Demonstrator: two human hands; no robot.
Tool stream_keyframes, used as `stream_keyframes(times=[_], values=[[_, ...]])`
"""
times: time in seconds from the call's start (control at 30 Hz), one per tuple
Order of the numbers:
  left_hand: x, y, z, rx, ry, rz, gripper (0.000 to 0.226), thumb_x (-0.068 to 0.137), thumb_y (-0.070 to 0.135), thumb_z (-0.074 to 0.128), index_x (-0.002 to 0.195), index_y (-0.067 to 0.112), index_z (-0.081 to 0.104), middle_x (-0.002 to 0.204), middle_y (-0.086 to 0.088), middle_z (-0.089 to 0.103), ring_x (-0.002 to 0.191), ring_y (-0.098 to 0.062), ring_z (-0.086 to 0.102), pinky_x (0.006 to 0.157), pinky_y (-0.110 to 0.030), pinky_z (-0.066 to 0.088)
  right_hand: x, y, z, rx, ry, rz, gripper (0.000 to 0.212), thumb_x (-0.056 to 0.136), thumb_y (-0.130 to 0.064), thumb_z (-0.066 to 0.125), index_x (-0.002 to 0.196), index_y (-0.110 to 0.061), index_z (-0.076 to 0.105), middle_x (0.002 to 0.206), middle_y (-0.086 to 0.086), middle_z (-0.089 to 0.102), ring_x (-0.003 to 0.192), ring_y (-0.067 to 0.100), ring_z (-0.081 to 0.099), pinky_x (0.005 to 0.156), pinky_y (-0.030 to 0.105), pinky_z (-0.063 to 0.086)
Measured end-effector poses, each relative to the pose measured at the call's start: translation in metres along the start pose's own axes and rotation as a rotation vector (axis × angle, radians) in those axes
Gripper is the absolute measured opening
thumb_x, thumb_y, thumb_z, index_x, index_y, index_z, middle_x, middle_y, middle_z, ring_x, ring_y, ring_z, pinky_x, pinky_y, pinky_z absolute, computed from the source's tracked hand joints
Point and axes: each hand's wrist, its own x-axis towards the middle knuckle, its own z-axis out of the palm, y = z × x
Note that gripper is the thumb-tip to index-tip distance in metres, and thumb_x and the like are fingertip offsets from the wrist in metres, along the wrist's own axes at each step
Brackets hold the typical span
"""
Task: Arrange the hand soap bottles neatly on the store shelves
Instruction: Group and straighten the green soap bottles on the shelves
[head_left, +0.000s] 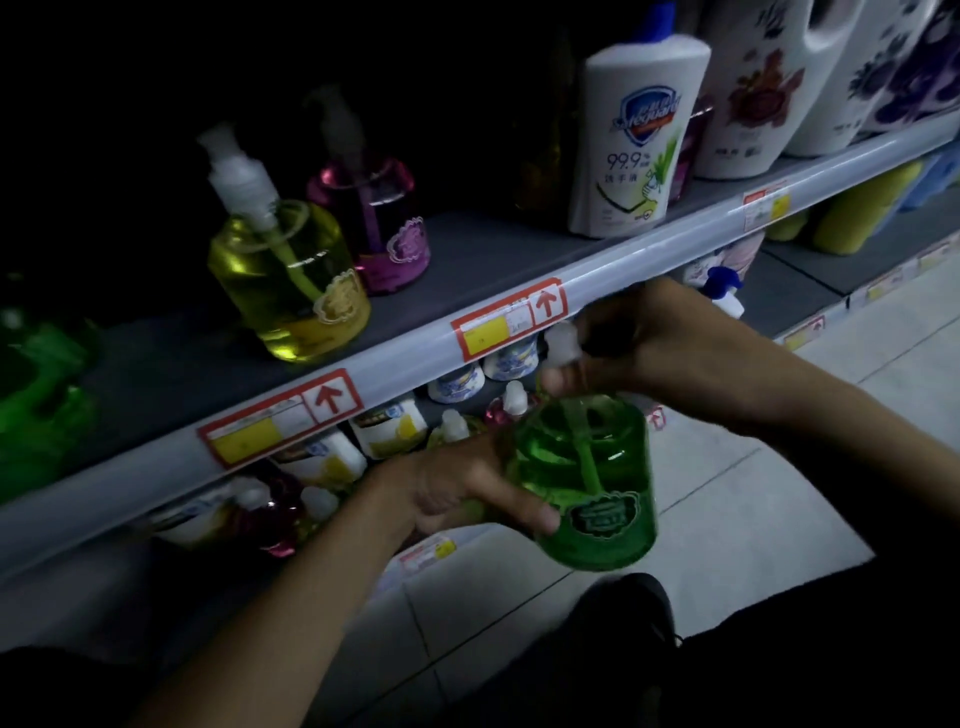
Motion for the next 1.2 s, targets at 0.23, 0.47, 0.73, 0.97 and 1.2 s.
stream_keyframes(times=[0.23, 0.47, 0.73, 0.97, 1.2], values=[[-0.097, 0.021, 0.033, -0.204, 0.286, 0.353, 0.052, 0.060, 0.031, 0.088, 0.110, 0.030, 0.072, 0.114, 0.004, 0.071, 0.109, -0.016, 0.065, 0.088, -0.034, 0.054, 0.005, -0.069, 0.024, 0.159, 0.028, -0.111, 0.054, 0.084, -0.066, 0.054, 0.095, -0.016, 0.070, 0.090, 0.007, 0.073, 0.086, 0.020, 0.070, 0.084, 0.046, 0.053], [-0.170, 0.033, 0.022, -0.056, 0.710, 0.577, 0.056, 0.053, 0.035, 0.090, 0.105, 0.023, 0.074, 0.108, -0.005, 0.072, 0.103, -0.021, 0.067, 0.087, -0.038, 0.055, 0.006, -0.134, 0.056, 0.260, -0.226, -0.375, 0.073, 0.067, -0.052, 0.074, 0.130, -0.049, 0.039, 0.115, -0.028, 0.064, 0.104, -0.018, 0.057, 0.082, 0.008, 0.046], [-0.233, 0.047, 0.013, 1.060, 1.716, 0.532, 0.026, 0.082, 0.024, 0.068, 0.102, 0.039, 0.067, 0.074, 0.016, 0.061, 0.055, -0.005, 0.057, 0.050, -0.015, 0.041, 0.068, -0.175, 0.112, 0.292, 0.077, -0.543, 0.082, 0.067, -0.029, 0.087, 0.127, -0.037, 0.032, 0.116, -0.028, 0.050, 0.107, -0.013, 0.049, 0.083, 0.007, 0.042], [-0.256, 0.038, -0.003, 1.299, 2.015, 0.244, 0.042, 0.080, 0.011, 0.065, 0.120, 0.024, 0.064, 0.120, -0.005, 0.044, 0.065, -0.016, 0.050, 0.062, -0.010, 0.033, 0.115, -0.183, 0.166, 0.264, 0.149, -0.487, 0.081, 0.072, -0.025, 0.084, 0.131, -0.025, 0.028, 0.126, 0.000, 0.049, 0.109, 0.014, 0.052, 0.081, 0.026, 0.048], [-0.251, 0.031, -0.012, 1.265, 1.779, 0.035, 0.061, 0.087, 0.022, 0.064, 0.139, 0.043, 0.041, 0.153, -0.001, 0.022, 0.056, 0.005, 0.039, 0.063, 0.004, 0.035, 0.153, -0.174, 0.184, 0.122, 0.238, -0.355, 0.056, 0.075, -0.022, 0.081, 0.113, -0.012, 0.040, 0.109, 0.005, 0.046, 0.094, 0.018, 0.049, 0.065, 0.012, 0.035]])
